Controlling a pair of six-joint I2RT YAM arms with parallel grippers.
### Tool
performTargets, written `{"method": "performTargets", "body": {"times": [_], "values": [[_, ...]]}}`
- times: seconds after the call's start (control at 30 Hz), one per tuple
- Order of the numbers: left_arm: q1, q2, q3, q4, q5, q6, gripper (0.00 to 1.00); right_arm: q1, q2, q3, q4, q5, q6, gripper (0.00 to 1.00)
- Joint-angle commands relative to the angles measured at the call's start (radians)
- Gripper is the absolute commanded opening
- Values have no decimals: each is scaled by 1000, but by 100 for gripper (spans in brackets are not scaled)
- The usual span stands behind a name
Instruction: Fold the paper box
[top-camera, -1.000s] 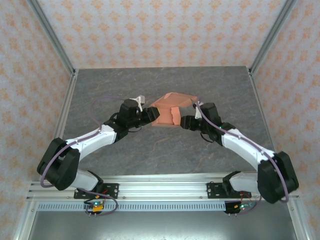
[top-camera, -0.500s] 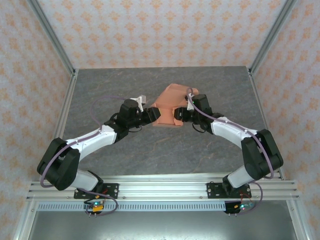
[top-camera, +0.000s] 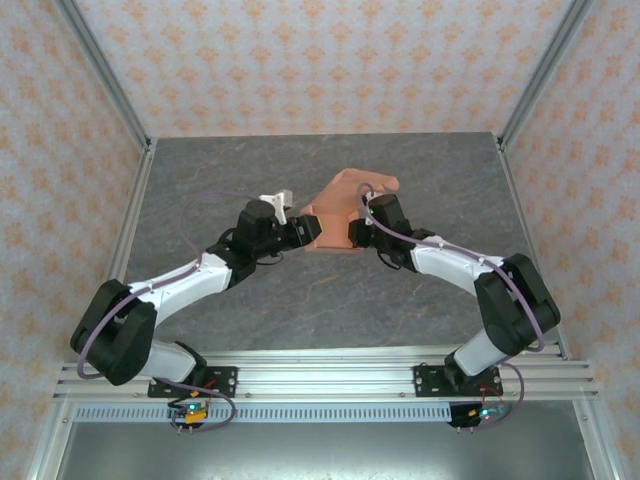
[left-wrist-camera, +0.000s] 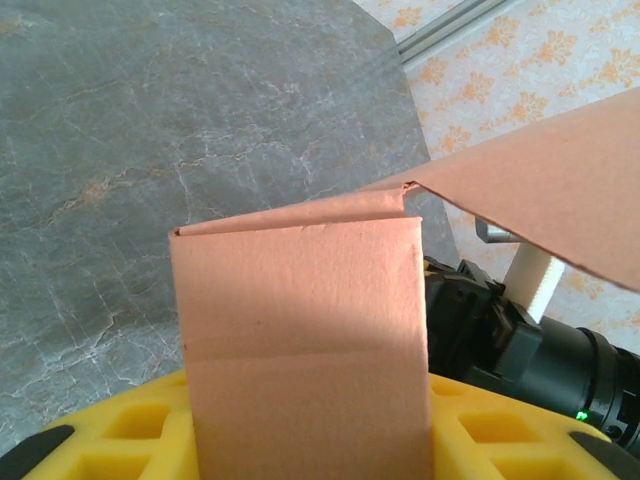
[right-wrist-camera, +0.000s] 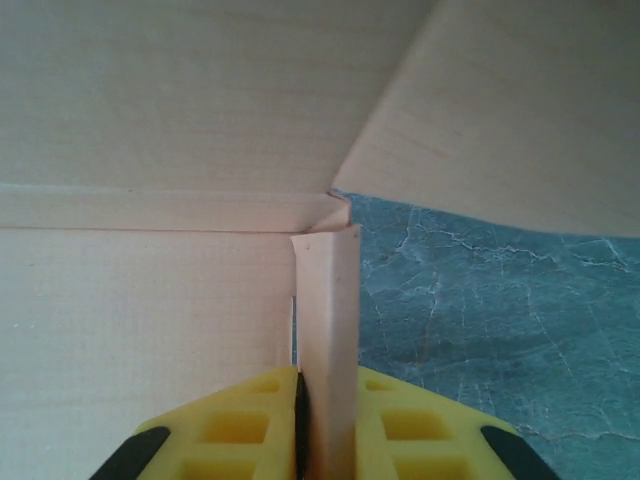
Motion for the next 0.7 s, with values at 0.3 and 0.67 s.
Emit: {"method": "performTargets", "body": {"times": [0.3, 0.67], "values": [[-98, -73, -11, 50, -76, 78, 35, 39, 129, 38, 43, 578, 57, 25], [-102, -80, -18, -6, -209, 79, 35, 11, -42, -63, 139, 187, -18, 42]]}}
